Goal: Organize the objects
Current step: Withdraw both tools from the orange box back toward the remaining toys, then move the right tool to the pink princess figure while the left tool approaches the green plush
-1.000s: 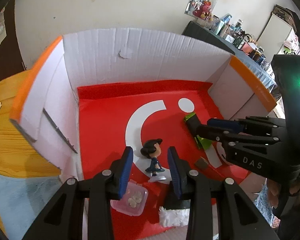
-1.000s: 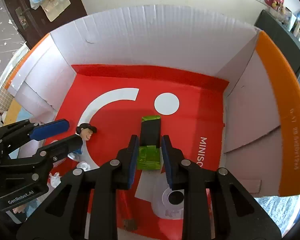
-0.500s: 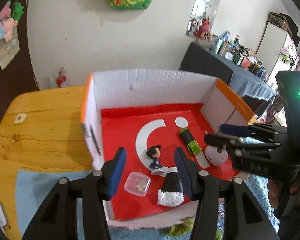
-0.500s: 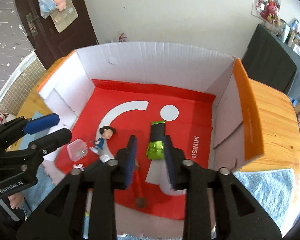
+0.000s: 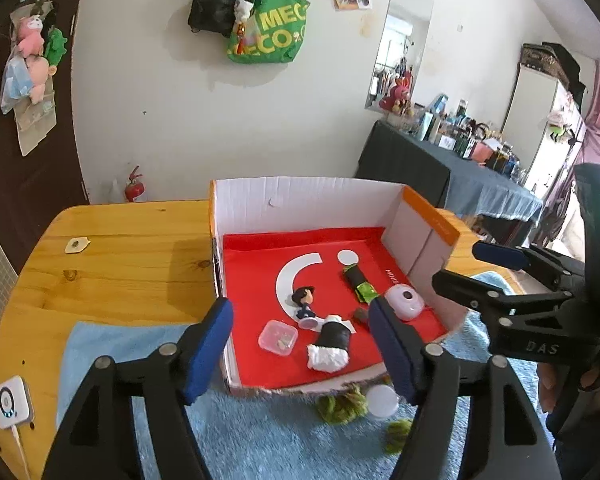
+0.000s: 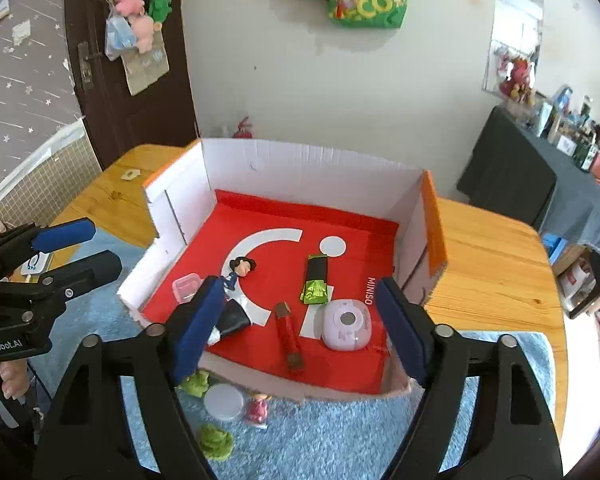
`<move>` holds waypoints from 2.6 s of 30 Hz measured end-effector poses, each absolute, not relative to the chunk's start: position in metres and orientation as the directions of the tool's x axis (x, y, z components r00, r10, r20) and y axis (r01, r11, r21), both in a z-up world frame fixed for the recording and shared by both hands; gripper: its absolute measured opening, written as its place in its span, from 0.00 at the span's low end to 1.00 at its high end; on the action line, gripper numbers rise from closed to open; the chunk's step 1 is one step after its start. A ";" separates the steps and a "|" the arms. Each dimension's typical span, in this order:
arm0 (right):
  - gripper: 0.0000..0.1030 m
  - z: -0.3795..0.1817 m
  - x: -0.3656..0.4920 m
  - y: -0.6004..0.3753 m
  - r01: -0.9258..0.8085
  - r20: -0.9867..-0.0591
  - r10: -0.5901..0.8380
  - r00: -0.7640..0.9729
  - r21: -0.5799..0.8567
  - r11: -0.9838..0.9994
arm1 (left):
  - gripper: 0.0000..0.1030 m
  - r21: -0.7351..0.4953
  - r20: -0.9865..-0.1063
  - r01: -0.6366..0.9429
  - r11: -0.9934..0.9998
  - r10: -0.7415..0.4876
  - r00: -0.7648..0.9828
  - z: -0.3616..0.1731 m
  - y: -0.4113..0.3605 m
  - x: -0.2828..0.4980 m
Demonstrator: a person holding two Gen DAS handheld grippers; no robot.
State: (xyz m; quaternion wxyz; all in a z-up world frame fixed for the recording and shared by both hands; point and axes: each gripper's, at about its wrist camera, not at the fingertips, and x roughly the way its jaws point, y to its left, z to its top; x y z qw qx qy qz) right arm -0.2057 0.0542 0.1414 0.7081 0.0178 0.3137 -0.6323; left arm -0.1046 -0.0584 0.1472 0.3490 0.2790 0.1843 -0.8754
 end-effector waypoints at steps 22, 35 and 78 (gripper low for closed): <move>0.87 0.099 -0.219 0.136 0.923 -0.319 -0.947 0.024 -0.356 0.144 | 0.86 -0.093 -0.595 0.752 -0.652 -0.570 -0.567 0.116 0.005 -0.076; 0.87 0.053 -0.243 0.143 0.944 -0.333 -0.943 -0.020 -0.317 0.092 | 0.86 -0.078 -0.648 0.779 -0.622 -0.562 -0.514 0.062 0.021 -0.069; 0.58 0.022 -0.248 0.066 0.898 -0.592 -0.806 0.033 -0.336 0.283 | 0.70 -0.057 -0.766 0.651 -0.757 -0.385 -0.514 0.029 -0.025 -0.128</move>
